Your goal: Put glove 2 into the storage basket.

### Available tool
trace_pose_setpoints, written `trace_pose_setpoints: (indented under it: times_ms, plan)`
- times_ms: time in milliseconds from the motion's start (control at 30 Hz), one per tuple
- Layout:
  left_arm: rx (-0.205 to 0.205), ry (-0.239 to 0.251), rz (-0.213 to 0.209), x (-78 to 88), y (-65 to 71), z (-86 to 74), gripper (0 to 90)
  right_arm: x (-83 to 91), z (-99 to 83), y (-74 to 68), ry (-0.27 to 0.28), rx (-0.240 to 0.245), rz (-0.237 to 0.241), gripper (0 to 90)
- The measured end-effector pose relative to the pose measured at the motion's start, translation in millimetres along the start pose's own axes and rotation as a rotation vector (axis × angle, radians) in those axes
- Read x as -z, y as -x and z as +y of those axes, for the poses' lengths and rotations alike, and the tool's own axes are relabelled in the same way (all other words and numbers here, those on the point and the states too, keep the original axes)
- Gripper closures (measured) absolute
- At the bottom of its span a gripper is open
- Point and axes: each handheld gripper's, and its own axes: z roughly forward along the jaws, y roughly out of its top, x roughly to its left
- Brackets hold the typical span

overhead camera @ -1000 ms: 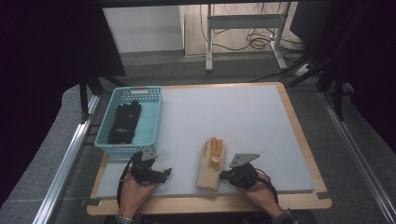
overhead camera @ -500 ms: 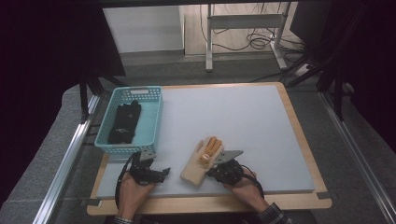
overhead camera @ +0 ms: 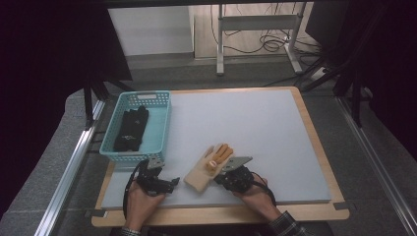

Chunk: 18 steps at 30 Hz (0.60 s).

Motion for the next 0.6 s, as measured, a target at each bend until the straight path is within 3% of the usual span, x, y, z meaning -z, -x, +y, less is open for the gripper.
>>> trace_pose_setpoints:
  times_ms: [233,267,333,600]
  plan:
    - [-0.004,0.001,-0.001,-0.2,-0.1,0.0,2.4,31.1,-12.0,26.1,0.035,-0.056,-0.084,76.7]
    - [-0.004,0.001,-0.001,-0.2,-0.1,-0.1,2.4,40.2,-18.5,35.0,0.036,-0.074,-0.128,72.8]
    - [-0.004,0.001,-0.001,-0.2,-0.1,-0.1,2.4,43.2,-20.8,38.2,0.037,-0.080,-0.140,71.4]
    - [-0.003,0.000,-0.002,-0.4,-0.2,0.0,2.3,73.9,-46.3,71.1,0.040,-0.164,-0.282,42.6]
